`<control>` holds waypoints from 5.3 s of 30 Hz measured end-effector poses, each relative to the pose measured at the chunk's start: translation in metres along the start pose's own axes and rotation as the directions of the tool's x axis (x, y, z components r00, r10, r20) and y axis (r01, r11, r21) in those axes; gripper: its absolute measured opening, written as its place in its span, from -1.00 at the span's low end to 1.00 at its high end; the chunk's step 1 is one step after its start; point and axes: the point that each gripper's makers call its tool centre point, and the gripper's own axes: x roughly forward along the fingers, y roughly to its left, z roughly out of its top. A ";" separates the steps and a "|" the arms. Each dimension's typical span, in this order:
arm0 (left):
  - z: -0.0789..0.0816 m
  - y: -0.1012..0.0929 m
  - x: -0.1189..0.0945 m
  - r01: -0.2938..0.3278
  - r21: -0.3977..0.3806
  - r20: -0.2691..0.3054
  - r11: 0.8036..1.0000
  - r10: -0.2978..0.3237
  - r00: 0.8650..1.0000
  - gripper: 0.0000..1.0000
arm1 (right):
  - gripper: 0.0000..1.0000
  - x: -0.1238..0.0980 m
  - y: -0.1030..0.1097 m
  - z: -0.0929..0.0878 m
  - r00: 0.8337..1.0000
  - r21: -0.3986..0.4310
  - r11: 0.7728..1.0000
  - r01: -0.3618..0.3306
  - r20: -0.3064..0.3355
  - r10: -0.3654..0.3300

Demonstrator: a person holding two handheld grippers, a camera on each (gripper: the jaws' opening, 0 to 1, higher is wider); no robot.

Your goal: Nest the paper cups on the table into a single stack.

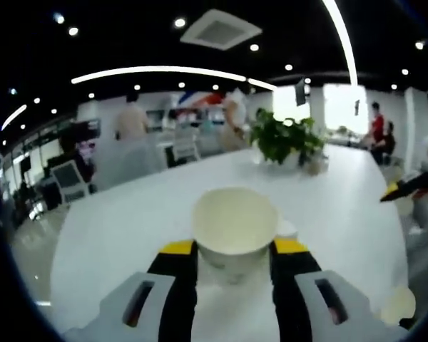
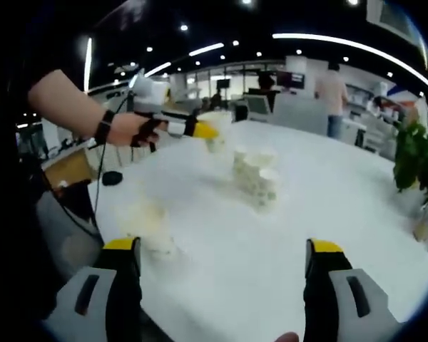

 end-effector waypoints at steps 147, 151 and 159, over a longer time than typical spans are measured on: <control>-0.066 -0.176 -0.100 0.480 -0.037 -0.138 0.876 -0.481 0.866 -0.24 | 1.00 -0.030 0.004 0.020 0.998 -0.016 0.998 0.056 0.013 -0.056; -0.070 -0.177 -0.096 0.480 -0.017 -0.154 0.877 -0.477 0.865 -0.24 | 0.99 -0.028 0.004 0.018 0.999 -0.001 0.999 0.054 0.009 -0.054; -0.084 -0.179 -0.092 0.480 0.009 -0.191 0.877 -0.470 0.862 -0.23 | 0.98 -0.026 0.003 0.018 0.998 0.003 0.999 0.054 0.010 -0.054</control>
